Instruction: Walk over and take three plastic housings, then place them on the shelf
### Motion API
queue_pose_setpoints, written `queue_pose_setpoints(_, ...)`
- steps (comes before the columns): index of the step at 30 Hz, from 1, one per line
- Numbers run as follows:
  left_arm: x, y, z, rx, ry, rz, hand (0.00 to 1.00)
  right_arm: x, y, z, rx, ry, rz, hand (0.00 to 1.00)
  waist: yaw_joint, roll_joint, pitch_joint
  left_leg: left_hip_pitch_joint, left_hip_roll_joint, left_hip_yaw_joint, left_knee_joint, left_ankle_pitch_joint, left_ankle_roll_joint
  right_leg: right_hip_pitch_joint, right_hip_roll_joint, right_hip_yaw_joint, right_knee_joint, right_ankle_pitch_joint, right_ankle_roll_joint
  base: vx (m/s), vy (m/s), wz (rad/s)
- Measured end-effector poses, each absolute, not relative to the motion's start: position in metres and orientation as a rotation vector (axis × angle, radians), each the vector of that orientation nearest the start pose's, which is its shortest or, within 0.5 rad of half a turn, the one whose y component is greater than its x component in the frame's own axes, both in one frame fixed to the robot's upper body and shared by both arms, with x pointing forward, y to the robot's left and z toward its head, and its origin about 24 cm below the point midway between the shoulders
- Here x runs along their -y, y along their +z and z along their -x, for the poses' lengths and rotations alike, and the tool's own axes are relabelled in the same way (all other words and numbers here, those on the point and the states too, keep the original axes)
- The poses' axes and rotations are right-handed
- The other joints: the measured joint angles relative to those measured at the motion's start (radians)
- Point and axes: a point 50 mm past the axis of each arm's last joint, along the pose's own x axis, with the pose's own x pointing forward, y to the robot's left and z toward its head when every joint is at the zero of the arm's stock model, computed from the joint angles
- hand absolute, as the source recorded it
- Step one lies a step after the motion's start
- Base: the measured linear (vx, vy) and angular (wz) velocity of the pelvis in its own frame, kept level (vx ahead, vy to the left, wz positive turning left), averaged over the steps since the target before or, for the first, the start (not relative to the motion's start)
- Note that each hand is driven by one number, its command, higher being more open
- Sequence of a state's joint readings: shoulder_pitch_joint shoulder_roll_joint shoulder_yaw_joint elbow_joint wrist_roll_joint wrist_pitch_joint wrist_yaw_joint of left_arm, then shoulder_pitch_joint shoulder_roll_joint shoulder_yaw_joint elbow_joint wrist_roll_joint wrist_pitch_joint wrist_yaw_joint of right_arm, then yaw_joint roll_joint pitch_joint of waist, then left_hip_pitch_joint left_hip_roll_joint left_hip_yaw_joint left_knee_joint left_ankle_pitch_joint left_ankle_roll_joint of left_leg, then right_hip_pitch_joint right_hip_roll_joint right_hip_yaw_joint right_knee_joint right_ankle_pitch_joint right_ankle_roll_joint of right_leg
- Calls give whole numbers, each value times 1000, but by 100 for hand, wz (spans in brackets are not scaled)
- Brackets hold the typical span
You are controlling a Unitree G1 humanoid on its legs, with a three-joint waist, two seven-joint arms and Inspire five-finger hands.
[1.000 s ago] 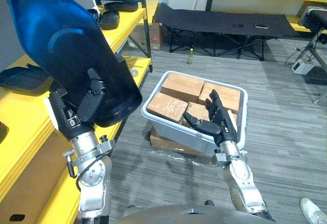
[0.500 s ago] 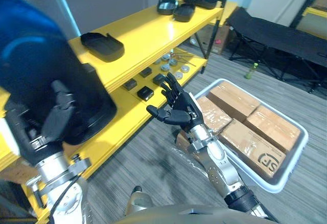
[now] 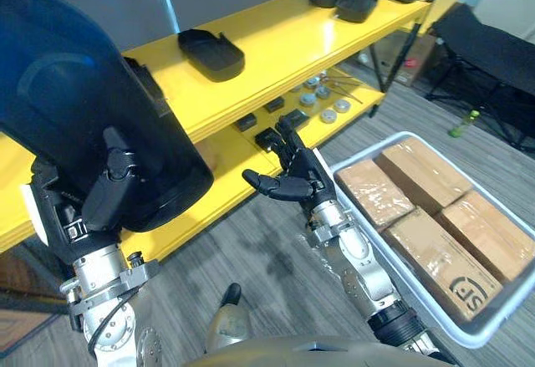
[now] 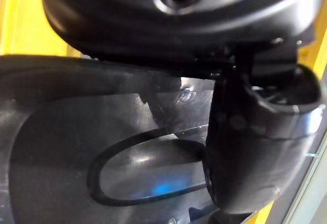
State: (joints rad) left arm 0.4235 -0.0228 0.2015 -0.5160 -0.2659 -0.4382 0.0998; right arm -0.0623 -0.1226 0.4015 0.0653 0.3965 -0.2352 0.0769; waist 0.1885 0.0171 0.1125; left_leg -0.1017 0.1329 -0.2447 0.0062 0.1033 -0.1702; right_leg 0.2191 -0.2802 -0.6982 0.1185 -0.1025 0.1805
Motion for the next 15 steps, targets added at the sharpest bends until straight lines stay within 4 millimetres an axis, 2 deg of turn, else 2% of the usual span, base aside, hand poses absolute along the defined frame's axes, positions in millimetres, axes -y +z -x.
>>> queue_pose_setpoints(3, -209, 121, -153, 599, 252, 169, 0, 78, 53, -238, 137, 424, -280, 100, -9, -4, -2, -4, -27, -48, -40, 42, 3, -47, -2, 132, 108, -111, -34, -29, -76, 77)
queue_pose_setpoints(6, -197, 127, -158, 653, 123, 176, 0, 76, 53, -237, 138, 440, -265, 100, -15, -2, -1, -10, -27, -16, -65, 84, 6, -45, 6, 142, 107, -103, -12, -23, -54, 41)
queue_pose_setpoints(9, -191, 129, -161, 665, 66, 185, 0, 76, 52, -235, 140, 485, -258, 100, -32, 0, 0, -7, -10, 15, -60, 88, 6, -44, 29, 192, 77, -93, 2, -79, -23, -14)
queue_pose_setpoints(12, -189, 127, -163, 657, 53, 198, 0, 81, 48, -233, 128, 511, -232, 100, -54, 1, 2, 4, 2, 41, -60, 88, 7, -46, 36, 215, 70, -95, -5, -90, 11, -18)
queue_pose_setpoints(15, -190, 125, -163, 644, 67, 201, 0, 83, 47, -231, 126, 534, -230, 100, -55, 2, 5, -10, 2, 63, -30, 66, 21, -63, 34, 241, 77, -94, -7, -66, 30, -17)
